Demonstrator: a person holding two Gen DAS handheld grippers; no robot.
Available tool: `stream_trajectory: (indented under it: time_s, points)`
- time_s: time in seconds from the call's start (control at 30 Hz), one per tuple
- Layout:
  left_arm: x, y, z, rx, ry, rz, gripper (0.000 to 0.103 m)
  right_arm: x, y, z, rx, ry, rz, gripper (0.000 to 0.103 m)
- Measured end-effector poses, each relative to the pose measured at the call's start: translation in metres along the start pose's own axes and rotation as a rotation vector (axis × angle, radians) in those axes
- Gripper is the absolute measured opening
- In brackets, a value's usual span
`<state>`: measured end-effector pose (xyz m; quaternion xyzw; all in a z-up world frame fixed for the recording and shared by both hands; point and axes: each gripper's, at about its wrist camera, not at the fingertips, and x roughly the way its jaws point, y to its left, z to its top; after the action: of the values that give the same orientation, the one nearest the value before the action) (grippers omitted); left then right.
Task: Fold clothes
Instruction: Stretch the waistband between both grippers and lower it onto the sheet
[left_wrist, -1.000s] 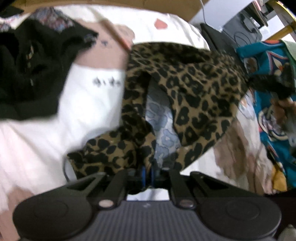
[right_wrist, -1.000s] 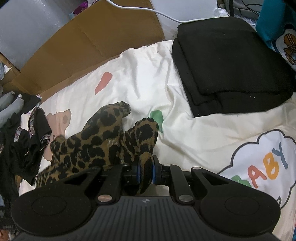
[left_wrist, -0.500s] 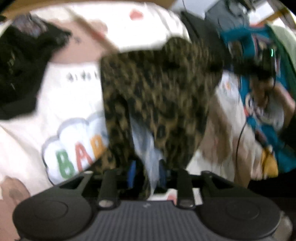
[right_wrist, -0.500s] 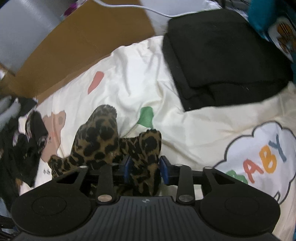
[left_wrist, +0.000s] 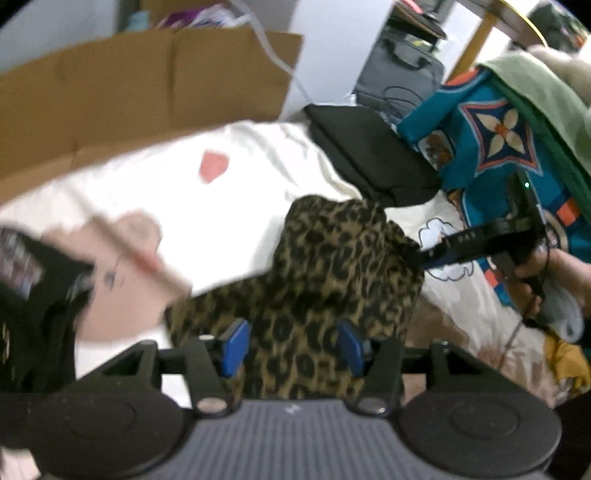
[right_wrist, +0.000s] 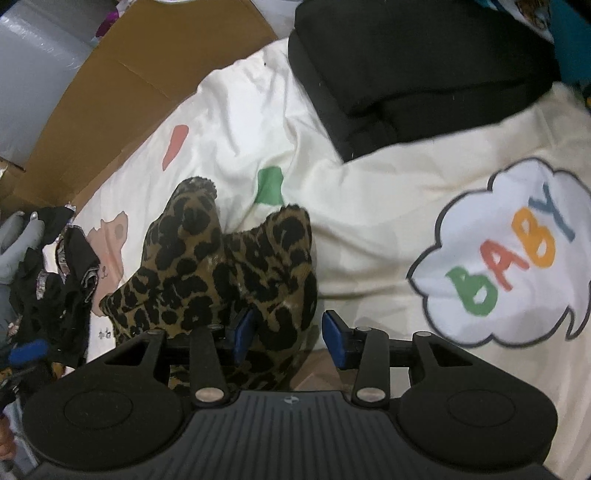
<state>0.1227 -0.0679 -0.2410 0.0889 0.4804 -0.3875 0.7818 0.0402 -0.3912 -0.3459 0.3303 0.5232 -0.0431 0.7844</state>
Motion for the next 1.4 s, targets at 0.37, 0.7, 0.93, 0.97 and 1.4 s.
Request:
stream_trajectory:
  time_s: [0.37, 0.7, 0.93, 0.97, 1.4]
  points:
    - [0.07, -0.046, 0.03, 0.195, -0.018, -0.039, 0.057, 0.016, 0.002, -0.015, -0.017, 0.098, -0.066, 0.046]
    - [0.114, -0.061, 0.043, 0.242, -0.004, -0.061, 0.053, 0.014, 0.006, -0.013, -0.015, 0.064, -0.079, 0.043]
    - [0.113, -0.034, 0.029, 0.126, 0.022, -0.056, 0.003, 0.016, 0.004, -0.017, -0.025, 0.052, -0.085, 0.005]
    - [0.111, -0.031, 0.026, 0.122, 0.023, -0.055, 0.003, 0.015, 0.005, -0.017, -0.035, 0.045, -0.088, 0.005]
    - [0.042, 0.032, -0.016, -0.075, -0.017, 0.123, 0.002, -0.001, 0.009, -0.001, -0.107, -0.049, -0.128, 0.002]
